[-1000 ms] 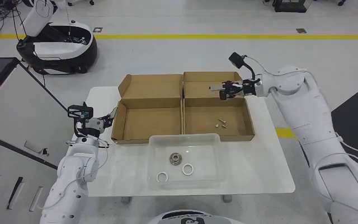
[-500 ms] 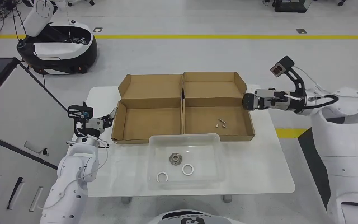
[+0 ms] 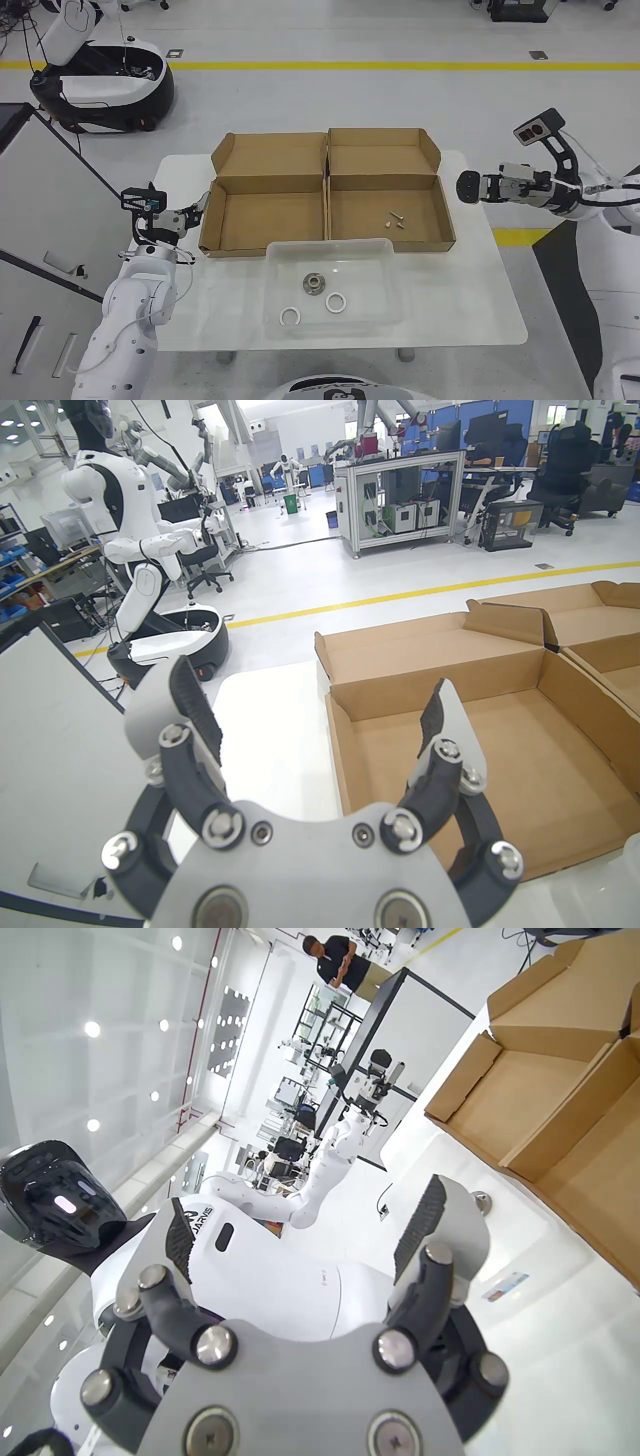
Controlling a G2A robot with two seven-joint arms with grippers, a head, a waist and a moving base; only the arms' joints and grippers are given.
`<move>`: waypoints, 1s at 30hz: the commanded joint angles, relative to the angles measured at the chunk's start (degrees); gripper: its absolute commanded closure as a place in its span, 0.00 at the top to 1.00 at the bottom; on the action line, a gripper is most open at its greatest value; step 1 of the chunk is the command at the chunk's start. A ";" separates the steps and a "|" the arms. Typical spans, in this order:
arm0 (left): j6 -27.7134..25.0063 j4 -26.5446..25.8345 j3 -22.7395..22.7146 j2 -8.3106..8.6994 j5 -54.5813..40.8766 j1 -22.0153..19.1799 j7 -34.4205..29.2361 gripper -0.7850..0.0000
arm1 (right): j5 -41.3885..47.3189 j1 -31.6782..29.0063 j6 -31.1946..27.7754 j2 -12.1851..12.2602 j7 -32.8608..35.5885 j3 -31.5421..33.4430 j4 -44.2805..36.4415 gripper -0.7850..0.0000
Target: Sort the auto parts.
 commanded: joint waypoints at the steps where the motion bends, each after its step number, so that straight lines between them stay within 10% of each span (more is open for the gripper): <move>1: 0.00 0.00 0.00 0.00 0.00 0.00 0.00 1.00 | 0.00 0.00 0.00 0.00 0.00 0.00 0.00 1.00; 11: -3.81 -2.49 0.27 0.16 0.87 -2.92 -2.44 1.00 | 0.00 0.00 0.00 0.00 0.00 0.00 0.00 1.00; 30: -23.59 -15.10 6.34 1.11 -6.25 -20.40 -39.20 1.00 | 0.00 0.00 0.00 0.00 0.00 0.00 0.00 1.00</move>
